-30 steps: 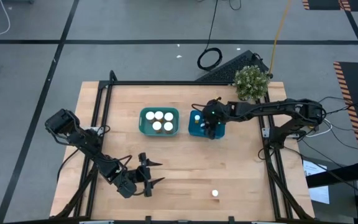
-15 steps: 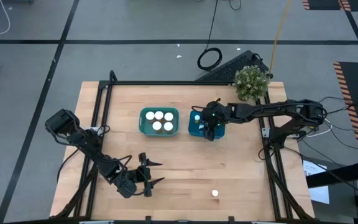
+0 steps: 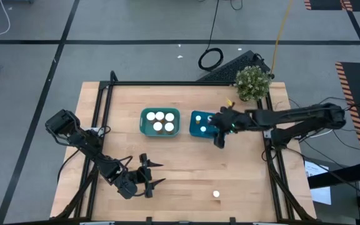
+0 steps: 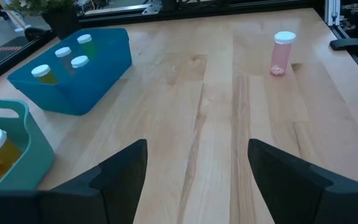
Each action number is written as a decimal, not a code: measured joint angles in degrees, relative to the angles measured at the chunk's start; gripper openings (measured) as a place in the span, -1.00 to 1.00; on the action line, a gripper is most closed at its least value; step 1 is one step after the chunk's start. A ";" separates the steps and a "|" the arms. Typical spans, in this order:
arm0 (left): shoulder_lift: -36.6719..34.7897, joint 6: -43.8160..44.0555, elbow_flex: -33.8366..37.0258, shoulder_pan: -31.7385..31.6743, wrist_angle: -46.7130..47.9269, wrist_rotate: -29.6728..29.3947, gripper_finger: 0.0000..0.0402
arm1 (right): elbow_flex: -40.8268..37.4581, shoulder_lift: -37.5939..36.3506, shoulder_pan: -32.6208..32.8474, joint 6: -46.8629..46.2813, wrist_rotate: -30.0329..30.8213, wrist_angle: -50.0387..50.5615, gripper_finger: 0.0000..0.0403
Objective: Pick and place medicine bottles into bin by pill shape (circle, oval)
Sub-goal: Put the small pink tablet bottle into the blue bin
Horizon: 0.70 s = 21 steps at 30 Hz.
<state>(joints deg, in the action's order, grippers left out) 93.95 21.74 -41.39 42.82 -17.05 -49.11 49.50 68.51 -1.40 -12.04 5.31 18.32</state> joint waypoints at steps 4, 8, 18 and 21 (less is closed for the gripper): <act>0.00 -0.14 0.00 0.03 -0.29 0.01 0.38 | 0.02 -2.25 8.40 -4.95 6.02 1.96 0.06; 0.00 -0.34 0.00 0.03 -1.04 0.03 0.38 | 0.04 -2.47 17.52 -9.04 11.64 1.85 0.05; 0.00 -0.70 0.00 -0.10 -1.60 0.03 0.38 | 0.04 -1.97 35.91 -21.68 19.23 2.89 0.05; 0.00 -0.95 0.00 -0.10 -1.65 0.03 0.38 | 0.04 -1.86 39.85 -25.09 21.63 4.52 0.05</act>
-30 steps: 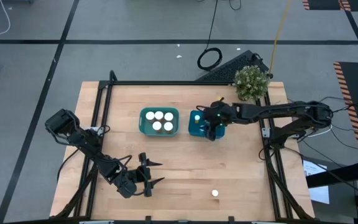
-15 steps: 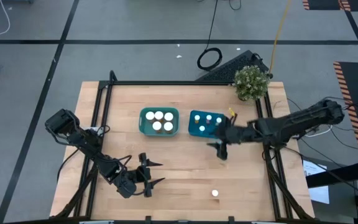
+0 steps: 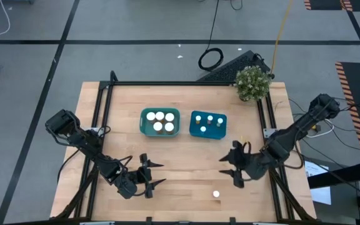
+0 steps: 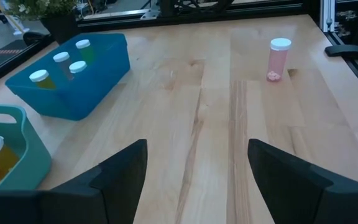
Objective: Pick and place medicine bottles into bin by pill shape (circle, oval)
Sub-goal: Put the small pink tablet bottle into the blue bin
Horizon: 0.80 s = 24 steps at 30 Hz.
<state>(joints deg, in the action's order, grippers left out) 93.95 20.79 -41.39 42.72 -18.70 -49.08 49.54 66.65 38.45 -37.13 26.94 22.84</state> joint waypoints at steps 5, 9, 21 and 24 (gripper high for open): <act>0.00 -0.16 0.00 -0.42 0.06 0.04 0.38 | 0.00 1.62 3.38 -4.39 0.03 0.13 0.05; 0.00 -1.18 0.00 -1.06 0.02 0.04 0.38 | 0.00 3.47 4.33 -6.89 -3.21 -0.03 0.05; 0.00 -0.87 0.00 -1.76 -1.76 1.57 0.38 | 3.49 10.11 8.76 -11.41 -4.42 -1.12 0.05; 0.00 -1.05 0.00 -1.75 -2.37 1.62 0.38 | 5.12 12.14 10.00 -12.95 -4.47 -1.13 0.05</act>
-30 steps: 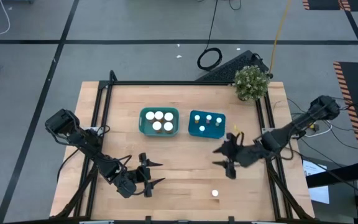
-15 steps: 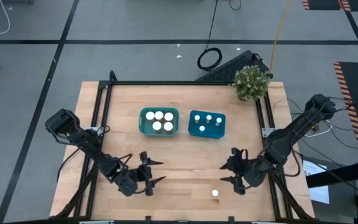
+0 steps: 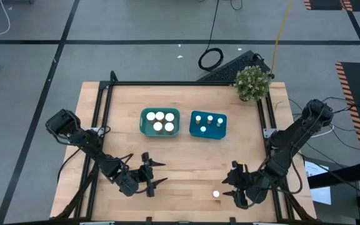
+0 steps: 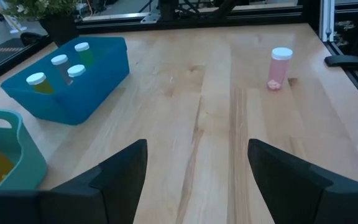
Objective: Pick and place medicine bottles into bin by pill shape (circle, oval)
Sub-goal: Put the small pink tablet bottle into the blue bin
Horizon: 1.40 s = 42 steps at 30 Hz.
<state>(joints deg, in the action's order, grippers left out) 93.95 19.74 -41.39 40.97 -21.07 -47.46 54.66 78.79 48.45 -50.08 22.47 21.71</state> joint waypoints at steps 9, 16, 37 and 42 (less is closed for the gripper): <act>0.00 -0.15 0.00 0.00 -0.25 0.02 0.38 | 3.58 4.07 1.61 -1.78 -0.23 -0.07 0.05; 0.00 -1.41 0.00 -0.09 -0.55 0.02 0.38 | 4.11 7.53 1.44 -0.38 -2.47 0.15 0.05; 0.00 -5.86 -0.02 -0.09 -3.01 0.16 0.38 | 4.04 14.67 -1.97 9.76 -4.86 -3.51 0.05; 0.00 -6.35 -0.02 -0.09 -2.96 0.59 0.38 | 4.04 14.68 -2.37 10.44 -6.18 -3.80 0.05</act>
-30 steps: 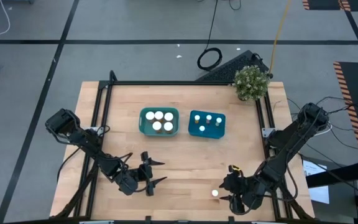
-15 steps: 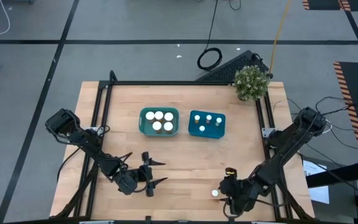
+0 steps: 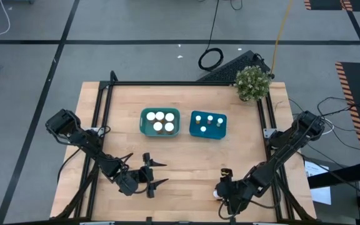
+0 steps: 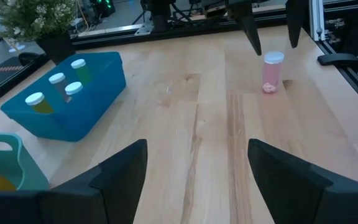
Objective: Pick and place medicine bottles into bin by pill shape (circle, oval)
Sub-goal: Put the small pink tablet bottle into the blue bin
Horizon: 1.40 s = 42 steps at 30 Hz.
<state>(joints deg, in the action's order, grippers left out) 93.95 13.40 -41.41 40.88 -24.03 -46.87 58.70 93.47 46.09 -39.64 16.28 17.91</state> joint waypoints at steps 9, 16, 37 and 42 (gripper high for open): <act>0.00 0.01 0.00 0.00 0.10 0.11 0.38 | 0.00 2.97 -0.87 1.77 -0.53 -1.61 0.05; 0.00 -0.07 0.00 0.00 -0.03 0.11 0.38 | 0.00 2.99 -1.53 2.25 -1.84 -1.81 -0.09; 0.00 -0.27 0.00 0.00 -0.01 0.07 0.38 | 0.00 0.11 -3.59 3.09 -2.96 -2.80 -0.41; 0.00 -0.29 0.00 0.00 -0.01 0.07 0.38 | 0.00 -5.19 -7.17 4.35 -2.96 -0.88 -0.43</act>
<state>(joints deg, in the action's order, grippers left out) 93.95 13.10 -41.41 40.88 -24.03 -46.81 58.69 88.28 38.92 -35.29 13.32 17.03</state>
